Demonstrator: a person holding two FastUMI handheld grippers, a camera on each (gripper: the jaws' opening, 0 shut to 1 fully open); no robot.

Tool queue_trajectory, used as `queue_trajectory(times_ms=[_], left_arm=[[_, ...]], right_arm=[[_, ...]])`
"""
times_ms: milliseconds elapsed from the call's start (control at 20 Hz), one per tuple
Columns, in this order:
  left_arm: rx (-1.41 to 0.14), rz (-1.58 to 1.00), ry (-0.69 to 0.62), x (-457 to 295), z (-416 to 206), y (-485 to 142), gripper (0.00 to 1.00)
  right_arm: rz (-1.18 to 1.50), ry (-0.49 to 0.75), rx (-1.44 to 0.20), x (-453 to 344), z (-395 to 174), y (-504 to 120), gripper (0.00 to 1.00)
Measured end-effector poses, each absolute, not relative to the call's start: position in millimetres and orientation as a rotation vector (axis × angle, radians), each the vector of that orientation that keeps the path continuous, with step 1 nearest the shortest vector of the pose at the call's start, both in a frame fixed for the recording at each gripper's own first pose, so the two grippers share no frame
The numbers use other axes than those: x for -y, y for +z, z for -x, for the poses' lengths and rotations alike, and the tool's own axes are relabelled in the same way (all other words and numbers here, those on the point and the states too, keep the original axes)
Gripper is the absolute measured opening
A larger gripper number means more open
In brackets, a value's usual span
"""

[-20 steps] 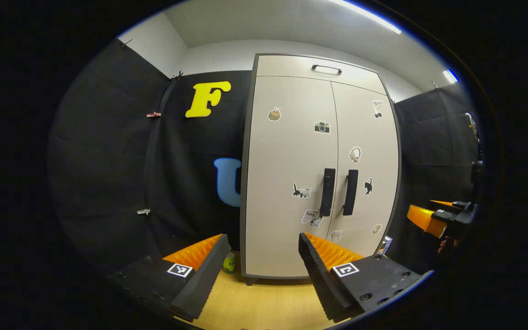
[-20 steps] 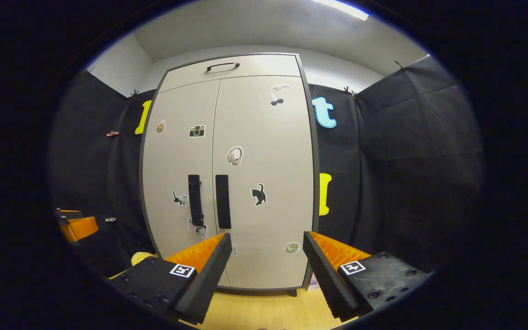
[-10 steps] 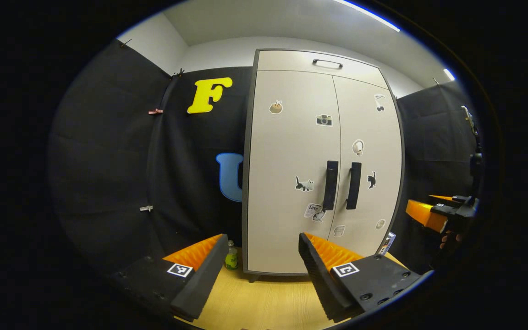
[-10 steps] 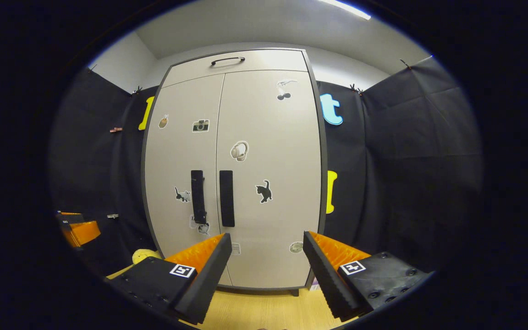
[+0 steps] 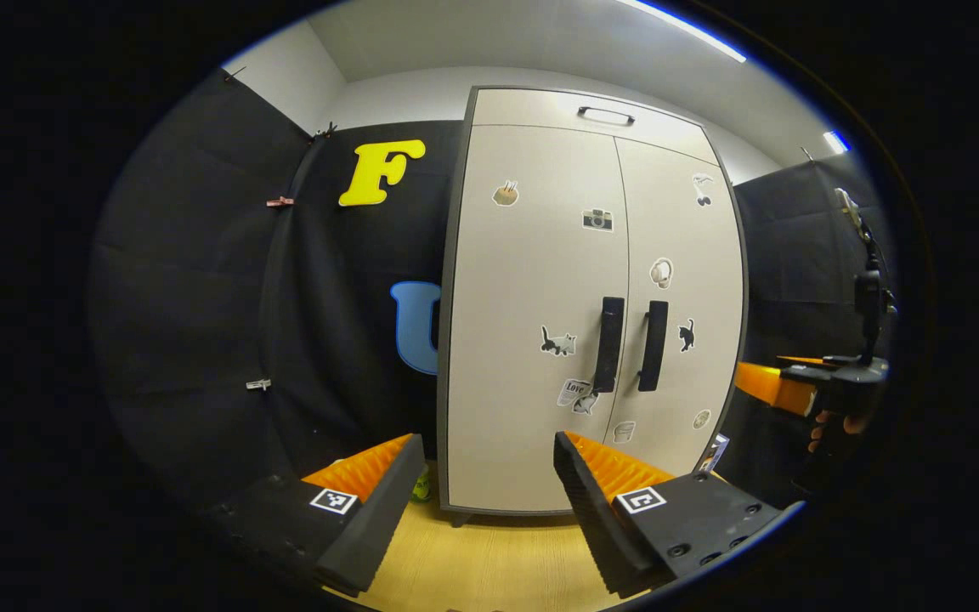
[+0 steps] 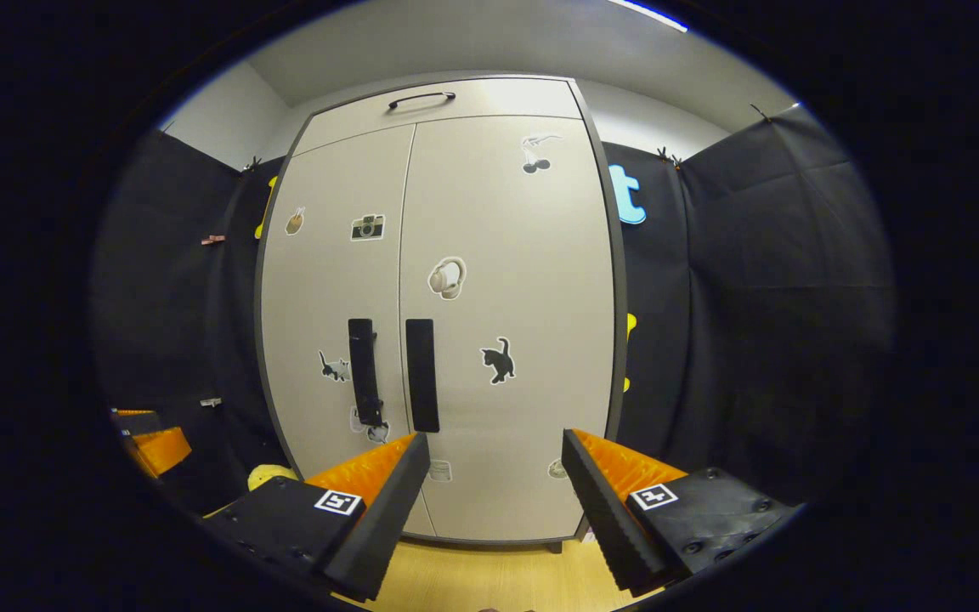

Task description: Open the right door of the double-door shoe cabinet with the right hand, and open the left door with the left hand.

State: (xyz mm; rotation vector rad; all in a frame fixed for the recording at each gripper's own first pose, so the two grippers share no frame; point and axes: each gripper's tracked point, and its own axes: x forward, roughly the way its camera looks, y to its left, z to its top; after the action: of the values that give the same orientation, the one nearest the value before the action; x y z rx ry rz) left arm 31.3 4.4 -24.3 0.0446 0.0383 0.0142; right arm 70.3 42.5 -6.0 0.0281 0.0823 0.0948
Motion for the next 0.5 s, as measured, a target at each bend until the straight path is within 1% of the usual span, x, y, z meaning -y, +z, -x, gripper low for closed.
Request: queue_trajectory(times_ms=[250, 350, 500], left_arm=[[-0.051, -0.034, 0.009, -4.9, -39.5, -28.0, 0.95], [-0.053, -0.045, 0.015, -8.6, -41.6, -29.6, 0.95], [-0.056, -0.043, 0.035, -17.7, -39.1, -32.9, 0.95]], right_arm=[[-0.108, 0.141, -0.088, -69.7, -107.0, 11.7, 0.99], [-0.089, 0.152, -0.084, -80.4, -124.3, 15.3, 0.98], [-0.066, 0.167, -0.129, -98.6, -149.8, 6.8, 0.98]])
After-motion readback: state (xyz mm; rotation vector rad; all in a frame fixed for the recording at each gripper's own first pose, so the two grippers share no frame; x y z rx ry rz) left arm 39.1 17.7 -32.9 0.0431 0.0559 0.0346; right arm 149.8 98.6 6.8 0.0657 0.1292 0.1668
